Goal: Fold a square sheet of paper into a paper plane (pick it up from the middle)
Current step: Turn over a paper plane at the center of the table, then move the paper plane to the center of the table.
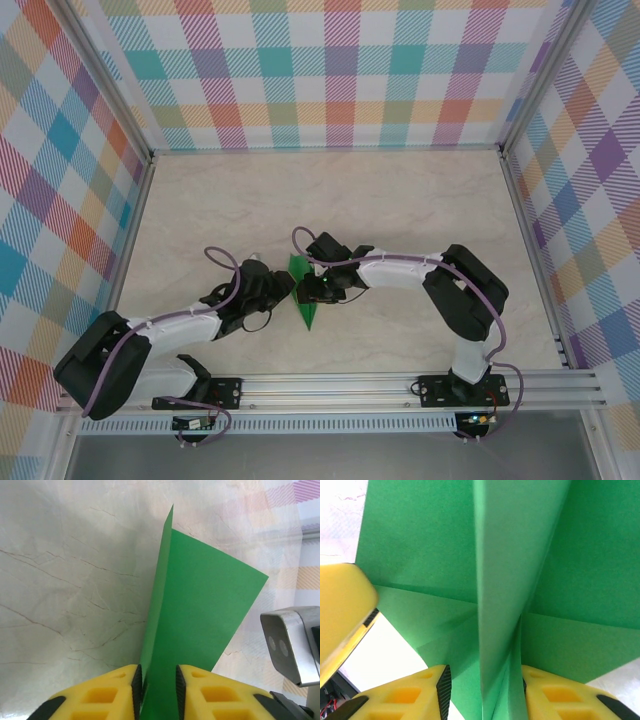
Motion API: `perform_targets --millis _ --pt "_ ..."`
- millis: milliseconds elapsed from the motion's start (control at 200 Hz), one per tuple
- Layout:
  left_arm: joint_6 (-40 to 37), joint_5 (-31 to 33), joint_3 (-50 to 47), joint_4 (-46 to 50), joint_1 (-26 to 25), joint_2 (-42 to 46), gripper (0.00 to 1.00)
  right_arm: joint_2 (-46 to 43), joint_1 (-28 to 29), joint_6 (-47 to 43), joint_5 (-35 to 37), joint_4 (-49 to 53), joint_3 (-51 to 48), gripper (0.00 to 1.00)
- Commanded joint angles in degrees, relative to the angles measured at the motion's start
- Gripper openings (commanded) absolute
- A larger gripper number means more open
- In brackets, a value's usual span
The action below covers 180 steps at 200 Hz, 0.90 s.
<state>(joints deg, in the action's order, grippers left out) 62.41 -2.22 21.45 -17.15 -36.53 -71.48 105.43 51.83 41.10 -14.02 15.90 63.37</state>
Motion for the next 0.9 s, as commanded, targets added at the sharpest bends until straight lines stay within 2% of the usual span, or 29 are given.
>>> perform_targets --millis 0,205,625,775,895 --pt "-2.1 -2.2 1.8 -1.5 0.6 -1.4 0.22 -2.3 0.4 -1.1 -1.1 -1.3 -0.6 0.41" --pt "-2.2 -2.4 1.9 -1.7 0.6 -2.2 0.17 -2.1 0.4 -0.9 -0.7 -1.2 -0.4 0.47" --pt "-2.2 -1.4 2.0 -0.6 0.7 -2.5 0.16 -3.4 0.4 -1.7 -2.0 -3.7 -1.9 0.61" --pt "-2.2 -1.2 2.0 -0.3 0.7 -2.5 0.15 -3.6 0.4 -1.6 -1.7 -3.8 -2.2 0.58" --pt "-2.2 -1.4 2.1 -0.3 0.7 -2.4 0.15 -2.8 0.4 -1.4 -0.2 -1.7 -1.1 0.49"
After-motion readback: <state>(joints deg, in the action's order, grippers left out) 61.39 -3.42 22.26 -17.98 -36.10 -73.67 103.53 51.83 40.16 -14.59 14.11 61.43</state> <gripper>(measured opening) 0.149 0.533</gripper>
